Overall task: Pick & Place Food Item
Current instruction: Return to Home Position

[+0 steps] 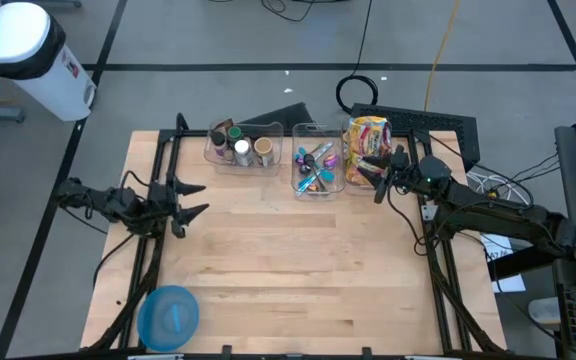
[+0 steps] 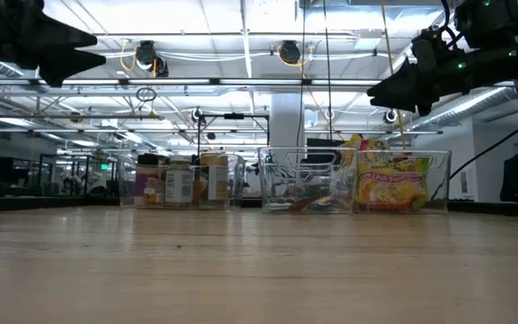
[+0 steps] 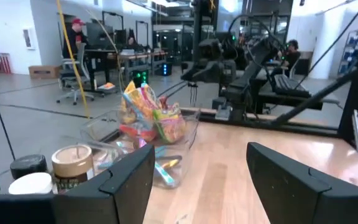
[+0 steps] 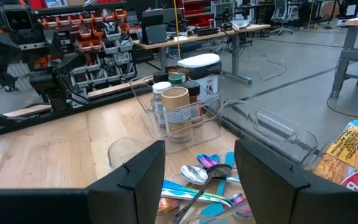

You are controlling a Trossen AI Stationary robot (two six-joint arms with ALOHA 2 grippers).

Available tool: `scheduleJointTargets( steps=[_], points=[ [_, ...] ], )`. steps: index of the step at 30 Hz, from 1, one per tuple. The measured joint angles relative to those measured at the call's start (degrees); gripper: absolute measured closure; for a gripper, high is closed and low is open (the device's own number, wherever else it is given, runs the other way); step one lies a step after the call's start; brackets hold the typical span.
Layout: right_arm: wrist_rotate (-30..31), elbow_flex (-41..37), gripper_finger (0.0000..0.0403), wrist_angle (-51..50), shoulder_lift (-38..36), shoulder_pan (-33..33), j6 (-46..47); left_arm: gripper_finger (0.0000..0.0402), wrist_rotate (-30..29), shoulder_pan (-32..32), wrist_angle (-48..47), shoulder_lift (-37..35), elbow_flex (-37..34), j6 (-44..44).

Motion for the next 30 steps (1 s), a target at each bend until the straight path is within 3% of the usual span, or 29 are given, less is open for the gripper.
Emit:
scheduleJointTargets(
  steps=[7, 20, 30],
  points=[
    [0.0, 0.0, 0.0221, 0.0, 0.0, 0.0, 0.0, 0.0139, 0.05, 0.0, 0.02, -0.02, -1.93, -0.79],
    [0.0, 0.0, 0.0222, 0.02, 0.0, 0.0, 0.0, 0.0139, 0.5, 2.67, 8.34, -0.04, -8.06, 0.12],
    [-0.02, 0.0, 0.0222, 0.3, 0.0, 0.0, 0.0, 0.0139, 13.14, 12.64, 7.93, -0.04, -8.06, -0.15]
  ],
)
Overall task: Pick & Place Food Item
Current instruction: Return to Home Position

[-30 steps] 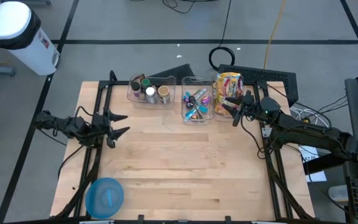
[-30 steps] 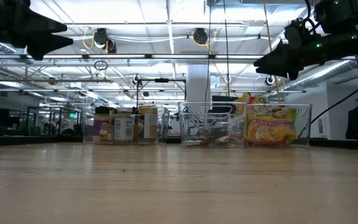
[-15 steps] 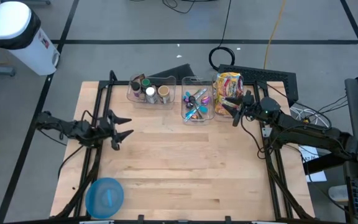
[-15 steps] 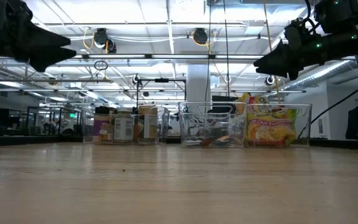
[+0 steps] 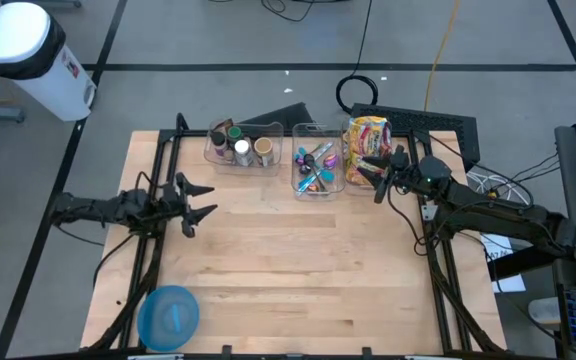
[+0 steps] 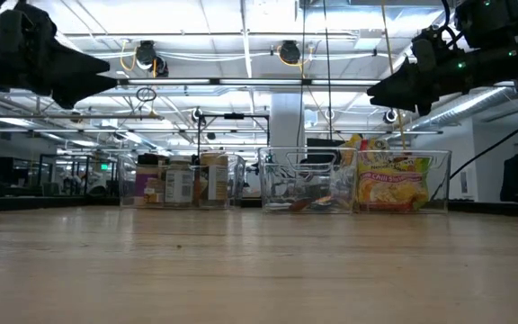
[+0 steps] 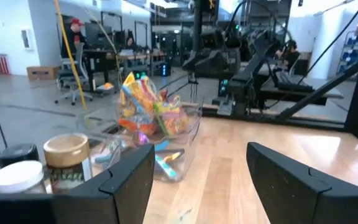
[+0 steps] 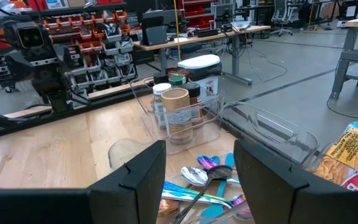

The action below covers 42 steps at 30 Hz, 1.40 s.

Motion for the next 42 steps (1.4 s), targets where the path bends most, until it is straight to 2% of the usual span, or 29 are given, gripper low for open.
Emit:
scheduleJointTargets(
  steps=[4, 10, 12, 15, 18, 23, 30, 42],
  points=[
    [0.0, 0.0, 0.0222, -0.43, 0.02, 0.0, 0.0, 0.0139, 2.07, 3.23, -3.38, 0.07, 0.04, -1.96],
    [-0.5, 0.0, 0.0222, -0.53, 0.02, 0.02, 0.0, 0.0139, 7.59, 6.42, -3.54, 0.15, 0.04, -3.0],
    [-3.14, 0.0, 0.0222, -0.64, 0.02, 0.01, 0.01, 0.014, 9.11, 7.0, -3.66, 0.15, 0.04, -3.35],
    [-10.45, 0.02, 0.0222, -0.67, 0.02, 0.0, -0.37, 0.014, 10.84, 7.25, -3.85, 0.15, 0.04, -3.88],
    [-15.23, 0.02, 0.0222, -0.21, 0.02, 0.03, -3.89, 0.0139, 11.01, 7.23, -4.18, 0.26, 0.04, -3.61],
    [-10.82, 0.02, 0.0222, -0.34, -1.51, 0.02, -4.31, 0.014, 11.05, 7.23, -4.31, 0.81, 0.04, -2.68],
    [-10.32, 0.02, 0.0222, -6.49, -9.62, 0.02, -4.29, 0.0139, 10.9, 7.23, -3.91, 0.79, 0.04, 3.5],
    [-10.3, 0.04, 0.0222, -20.68, -26.96, 0.02, -4.17, 0.014, 10.83, 7.23, -2.89, 0.79, 0.0, 3.14]
  ],
)
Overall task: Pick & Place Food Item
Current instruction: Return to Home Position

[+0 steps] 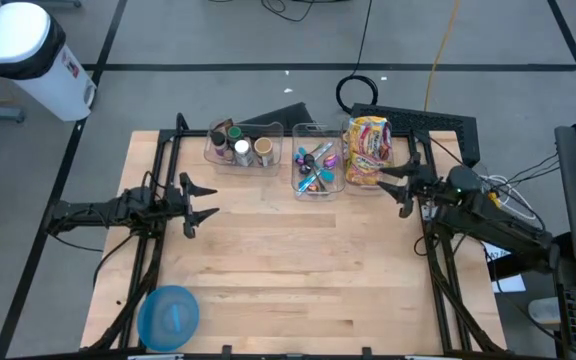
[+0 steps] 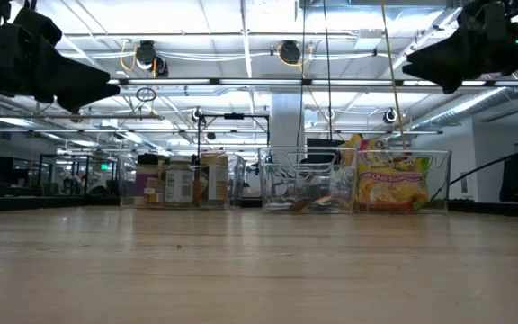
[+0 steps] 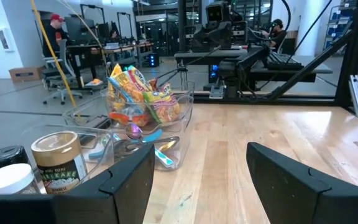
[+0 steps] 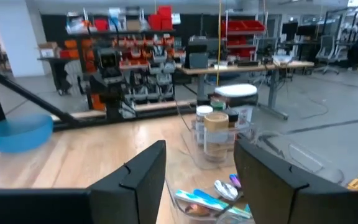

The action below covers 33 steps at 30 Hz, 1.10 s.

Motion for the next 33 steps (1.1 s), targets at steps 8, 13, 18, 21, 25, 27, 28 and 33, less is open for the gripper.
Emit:
scheduleJointTargets(
  steps=[8, 13, 18, 21, 25, 27, 28, 33],
  points=[
    [-7.51, -1.6, 0.0222, 0.0, -0.63, 2.99, 7.41, 0.014, 0.0, 0.0, 0.06, 0.0, 0.0, 0.17],
    [-4.14, -3.98, 0.0222, 0.96, 1.76, 7.74, 6.53, 0.014, 0.0, 0.0, 0.08, 0.0, 0.0, 0.17],
    [-2.91, -2.16, 0.0222, 1.08, 1.62, 11.29, 5.61, 0.014, 0.0, 0.0, 0.1, 0.0, 0.0, 0.17],
    [-2.19, -0.93, 0.0222, -0.59, 0.02, 12.18, 5.59, 0.014, 0.0, 0.0, 0.13, 0.0, 0.0, 0.05],
    [2.78, -0.9, 0.0222, -4.38, -3.04, 12.46, 4.91, 0.0139, 0.0, 0.0, 0.2, 0.0, 0.0, 0.15],
    [4.92, -0.92, 0.0222, -6.17, -4.52, 12.46, 4.6, 0.014, 0.0, 0.0, 0.21, 0.0, 0.0, 0.08],
    [5.33, -1.04, 0.0222, -6.48, -5.03, 12.44, 4.6, 0.014, 0.0, 0.0, 0.23, 0.0, 0.0, 0.09],
    [5.14, -5.41, 0.0222, -3.67, -6.15, 12.46, 6.73, 0.0139, 0.0, 0.0, 0.24, 0.0, 0.0, 0.03]
  ],
)
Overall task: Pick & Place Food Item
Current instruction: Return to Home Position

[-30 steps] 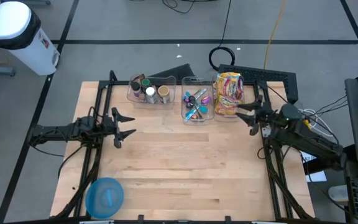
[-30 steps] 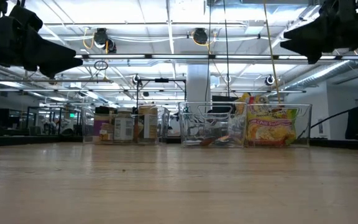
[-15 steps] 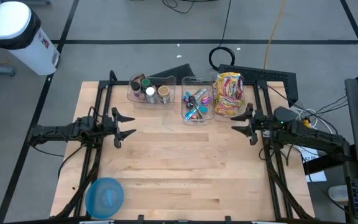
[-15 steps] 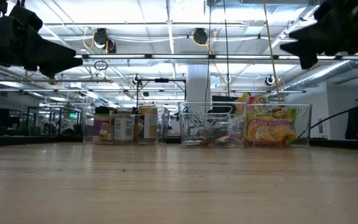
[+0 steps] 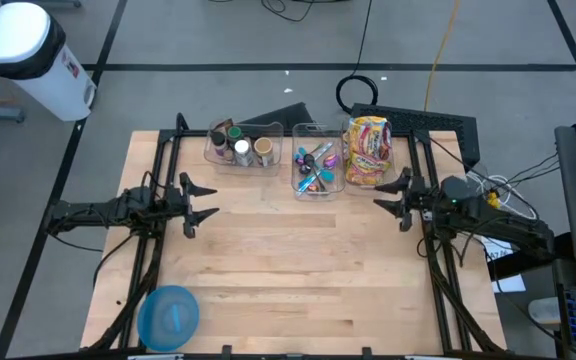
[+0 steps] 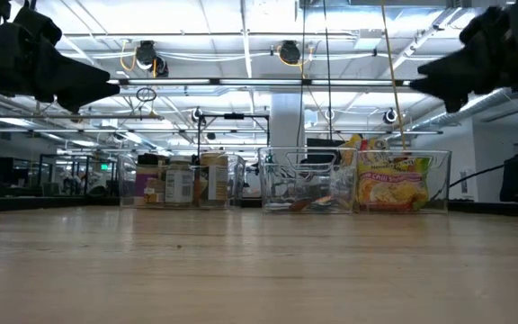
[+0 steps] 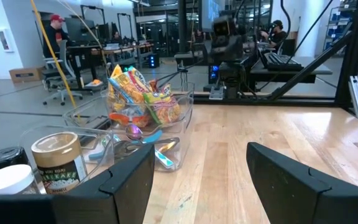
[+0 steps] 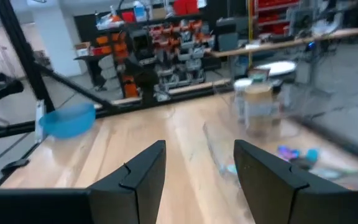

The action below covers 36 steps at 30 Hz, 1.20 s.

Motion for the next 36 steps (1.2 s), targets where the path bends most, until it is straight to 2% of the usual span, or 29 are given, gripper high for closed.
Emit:
scheduleJointTargets(
  steps=[4, 8, 12, 17, 21, 28, 36],
  points=[
    [-0.65, -4.56, 0.0222, 4.59, 0.09, 0.0, 0.68, 0.014, 0.0, 0.0, -0.01, -0.01, 0.0, -0.01],
    [-0.86, -4.76, 0.0222, 7.34, 0.0, 0.28, 0.2, 0.014, 0.0, -0.01, -0.04, 0.0, 0.0, -0.01],
    [-0.36, -6.57, 0.0222, 7.3, 0.01, 3.34, 0.78, 0.014, 0.0, 0.0, -0.04, 0.0, 0.0, -0.01],
    [5.45, -8.38, 0.0222, 10.48, 0.01, 8.59, 0.15, 0.014, 0.0, -0.02, 0.01, -0.01, 0.0, -0.01],
    [5.87, -8.41, 0.0222, 12.33, -0.03, 11.91, -2.63, 0.014, 0.0, -0.02, 0.17, 0.0, 0.0, -0.01],
    [14.45, -8.54, 0.0222, 12.09, -1.24, 14.21, -5.38, 0.014, 0.0, -0.02, 0.26, 0.0, 0.0, -0.01],
    [14.4, -8.58, 0.0222, 10.39, -1.28, 14.19, -5.62, 0.0139, 0.0, -0.02, 0.28, -0.01, 0.0, -0.01]
  ],
)
